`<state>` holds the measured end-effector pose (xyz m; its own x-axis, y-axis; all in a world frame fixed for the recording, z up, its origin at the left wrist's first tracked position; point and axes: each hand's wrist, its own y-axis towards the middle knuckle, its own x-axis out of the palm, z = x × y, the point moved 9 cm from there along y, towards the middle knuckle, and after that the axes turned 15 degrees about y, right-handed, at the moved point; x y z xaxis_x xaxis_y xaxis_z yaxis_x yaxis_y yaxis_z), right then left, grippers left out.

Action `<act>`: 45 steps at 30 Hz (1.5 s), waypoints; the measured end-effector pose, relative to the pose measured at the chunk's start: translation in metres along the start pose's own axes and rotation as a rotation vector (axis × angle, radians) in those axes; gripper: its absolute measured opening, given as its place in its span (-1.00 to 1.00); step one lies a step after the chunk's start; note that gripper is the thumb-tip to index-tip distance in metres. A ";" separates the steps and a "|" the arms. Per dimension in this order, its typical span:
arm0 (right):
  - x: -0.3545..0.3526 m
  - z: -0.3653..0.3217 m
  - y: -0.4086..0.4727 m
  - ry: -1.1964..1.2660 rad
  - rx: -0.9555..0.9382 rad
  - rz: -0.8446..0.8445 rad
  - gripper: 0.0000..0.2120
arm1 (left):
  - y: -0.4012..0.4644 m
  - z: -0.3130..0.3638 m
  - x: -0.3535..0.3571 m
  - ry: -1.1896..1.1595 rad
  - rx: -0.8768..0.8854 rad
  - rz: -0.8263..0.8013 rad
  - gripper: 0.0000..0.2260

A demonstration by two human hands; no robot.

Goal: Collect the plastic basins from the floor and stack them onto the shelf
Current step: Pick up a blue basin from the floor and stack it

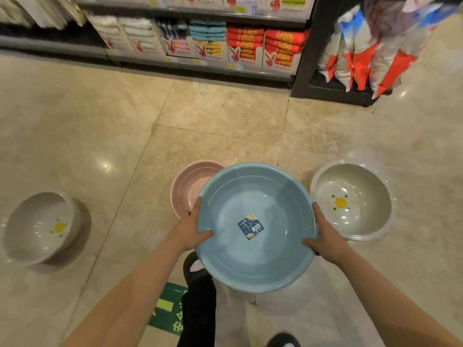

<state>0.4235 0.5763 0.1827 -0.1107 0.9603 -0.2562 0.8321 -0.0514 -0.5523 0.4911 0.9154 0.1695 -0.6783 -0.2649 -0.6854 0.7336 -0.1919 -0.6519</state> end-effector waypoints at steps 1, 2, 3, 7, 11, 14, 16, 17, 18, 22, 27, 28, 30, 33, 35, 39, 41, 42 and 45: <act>0.011 -0.011 0.012 0.007 -0.017 -0.011 -0.03 | 0.005 -0.011 -0.011 -0.002 -0.006 0.011 -0.03; 0.021 -0.022 0.024 0.018 -0.032 -0.014 -0.03 | 0.011 -0.022 -0.022 0.002 -0.011 0.025 -0.02; 0.030 -0.031 0.036 0.018 -0.035 -0.009 -0.01 | 0.018 -0.032 -0.033 0.008 -0.016 0.034 -0.02; 0.078 -0.054 0.087 0.022 0.031 -0.042 -0.03 | 0.048 -0.090 -0.064 -0.015 -0.076 0.018 0.02; 0.116 -0.068 0.133 0.001 0.037 -0.043 -0.03 | 0.083 -0.134 -0.080 -0.022 -0.091 0.010 0.05; 0.136 -0.064 0.165 -0.015 0.030 -0.061 -0.04 | 0.114 -0.160 -0.076 -0.043 -0.095 -0.005 0.05; 0.149 -0.053 0.188 -0.031 0.033 -0.064 -0.05 | 0.137 -0.175 -0.068 -0.062 -0.096 -0.007 0.04; 0.155 -0.044 0.200 -0.039 0.036 -0.064 -0.05 | 0.149 -0.181 -0.061 -0.067 -0.100 -0.006 0.04; 0.161 -0.033 0.214 -0.039 0.039 -0.063 -0.06 | 0.162 -0.187 -0.054 -0.071 -0.105 -0.002 0.04; 0.187 0.018 0.263 -0.024 0.087 -0.028 -0.10 | 0.211 -0.213 -0.015 -0.109 -0.124 0.024 0.06; 0.216 0.079 0.300 -0.146 0.192 0.011 -0.11 | 0.256 -0.247 0.031 -0.099 -0.197 0.096 0.06; 0.222 0.084 0.305 -0.190 0.177 0.003 -0.14 | 0.261 -0.254 0.039 -0.080 -0.229 0.090 0.07; 0.234 0.090 0.312 -0.212 0.155 -0.016 -0.16 | 0.267 -0.266 0.055 -0.055 -0.272 0.047 0.10; 0.238 0.097 0.317 -0.175 0.158 -0.031 -0.11 | 0.273 -0.273 0.064 -0.064 -0.253 0.003 0.12; 0.235 0.098 0.315 -0.179 0.170 -0.072 -0.10 | 0.271 -0.274 0.061 -0.050 -0.239 -0.038 0.09; 0.207 0.063 0.298 -0.255 0.069 0.008 -0.21 | 0.258 -0.246 0.018 0.142 -0.148 0.007 -0.10; 0.194 0.035 0.285 -0.313 -0.006 0.073 -0.25 | 0.249 -0.211 -0.015 0.234 -0.052 0.109 -0.17; 0.188 0.023 0.277 -0.339 -0.023 0.084 -0.27 | 0.244 -0.192 -0.032 0.280 -0.004 0.152 -0.20; 0.164 -0.015 0.242 -0.373 -0.045 0.112 -0.32 | 0.222 -0.130 -0.079 0.387 0.115 0.233 -0.25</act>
<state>0.6151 0.7250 0.0186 -0.2004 0.7835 -0.5881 0.8722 -0.1307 -0.4713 0.7025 1.0166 0.0364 -0.4444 0.0543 -0.8942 0.8532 -0.2785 -0.4410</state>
